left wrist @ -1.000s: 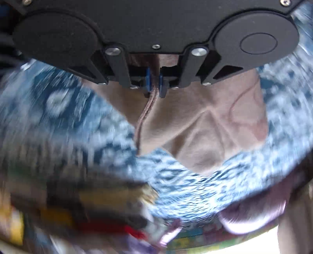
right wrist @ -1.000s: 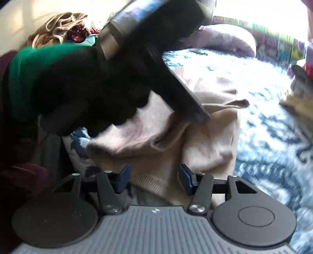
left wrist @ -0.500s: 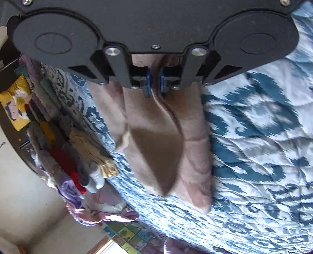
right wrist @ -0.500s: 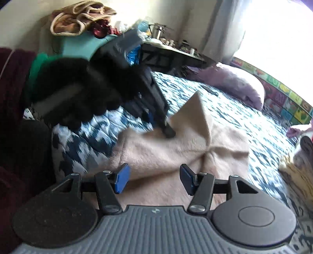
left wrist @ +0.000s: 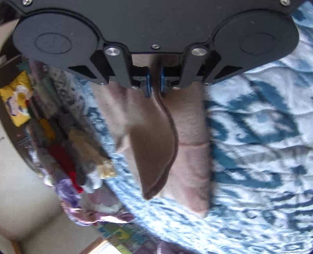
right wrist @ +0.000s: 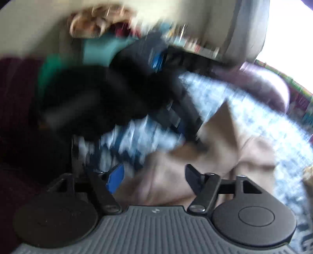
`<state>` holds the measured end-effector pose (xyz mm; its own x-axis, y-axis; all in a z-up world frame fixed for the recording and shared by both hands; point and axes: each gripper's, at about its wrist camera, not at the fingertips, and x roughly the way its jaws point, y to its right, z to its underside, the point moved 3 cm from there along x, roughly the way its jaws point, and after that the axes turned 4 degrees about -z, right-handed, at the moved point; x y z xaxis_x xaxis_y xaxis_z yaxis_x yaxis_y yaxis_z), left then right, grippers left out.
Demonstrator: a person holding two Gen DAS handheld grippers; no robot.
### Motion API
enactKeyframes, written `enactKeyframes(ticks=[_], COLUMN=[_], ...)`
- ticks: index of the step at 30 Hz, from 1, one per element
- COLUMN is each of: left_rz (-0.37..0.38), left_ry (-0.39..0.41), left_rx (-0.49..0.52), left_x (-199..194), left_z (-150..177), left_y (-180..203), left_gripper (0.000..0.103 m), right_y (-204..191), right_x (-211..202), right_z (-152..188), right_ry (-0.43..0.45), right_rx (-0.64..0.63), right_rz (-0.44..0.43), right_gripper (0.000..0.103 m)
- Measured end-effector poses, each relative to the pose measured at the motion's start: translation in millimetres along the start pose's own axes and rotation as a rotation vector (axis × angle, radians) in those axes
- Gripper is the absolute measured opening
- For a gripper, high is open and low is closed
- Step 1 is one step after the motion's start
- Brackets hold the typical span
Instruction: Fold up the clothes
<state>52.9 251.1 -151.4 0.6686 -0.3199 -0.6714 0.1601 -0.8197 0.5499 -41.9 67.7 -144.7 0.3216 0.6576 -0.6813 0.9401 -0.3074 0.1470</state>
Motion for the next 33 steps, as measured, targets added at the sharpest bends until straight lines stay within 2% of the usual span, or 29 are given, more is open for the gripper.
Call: enactKeyframes(ticks=[1, 4, 6, 10, 11, 12, 15, 18, 20, 21, 24, 26, 28, 31, 33], left_rz=[0.002, 0.025, 0.039, 0.042, 0.044, 0.038, 0.032, 0.052, 0.038, 0.024, 0.026, 0.010, -0.113, -0.092, -0.091], left_ry=[-0.006, -0.007, 0.011, 0.075, 0.088, 0.100, 0.140, 0.175, 0.164, 0.149, 0.146, 0.141, 0.078, 0.098, 0.105], left_rx=[-0.012, -0.019, -0.001, -0.006, -0.012, -0.017, -0.034, -0.019, 0.035, 0.063, 0.148, 0.146, 0.199, 0.142, 0.160], left_x=[1.8, 4.5, 3.0, -6.8, -8.3, -7.3, -4.1, 4.1, 15.9, 22.5, 33.0, 42.8, 61.4, 56.7, 57.6], left_z=[0.8, 0.7, -2.8, -16.3, -20.7, -27.3, -47.5, -67.3, -77.4, -80.7, -87.6, -88.7, -81.8, -81.6, -84.9], left_y=[-5.1, -12.6, -11.7, -15.9, -18.0, -19.7, -24.2, -23.3, -18.5, -15.8, -4.2, -6.1, -11.1, -21.0, -20.2], left_gripper=[0.007, 0.008, 0.012, 0.042, 0.044, 0.044, 0.044, 0.041, 0.014, 0.009, 0.007, 0.007, 0.009, 0.015, 0.017], right_y=[-4.0, -2.6, -3.6, -1.7, -2.1, -3.4, -1.2, 1.5, 1.0, -1.8, -12.2, -11.7, -12.5, -14.1, -14.3], right_x=[6.0, -7.0, -16.0, -38.8, -45.1, -49.5, -47.0, -29.6, -13.6, -6.8, -7.7, -9.4, -8.0, -9.3, -12.0], right_z=[8.2, 14.4, 16.7, 11.6, 7.4, 4.0, -11.4, -15.0, -5.0, 0.9, 13.6, 15.7, 16.1, 16.2, 15.8], right_ry=[-0.041, -0.053, -0.054, -0.042, -0.023, -0.004, 0.050, 0.056, -0.005, -0.037, -0.031, -0.030, -0.029, -0.033, -0.040], right_rx=[-0.040, -0.026, -0.045, -0.040, -0.037, -0.043, -0.055, -0.033, -0.014, -0.011, -0.032, 0.000, 0.004, -0.001, -0.002], right_rz=[0.013, 0.011, 0.019, -0.002, -0.001, 0.009, 0.026, 0.025, -0.016, -0.037, -0.020, -0.024, -0.020, -0.012, -0.011], right_gripper=[0.045, 0.044, 0.045, 0.046, 0.048, 0.051, 0.053, 0.053, 0.053, 0.052, 0.052, 0.052, 0.052, 0.052, 0.052])
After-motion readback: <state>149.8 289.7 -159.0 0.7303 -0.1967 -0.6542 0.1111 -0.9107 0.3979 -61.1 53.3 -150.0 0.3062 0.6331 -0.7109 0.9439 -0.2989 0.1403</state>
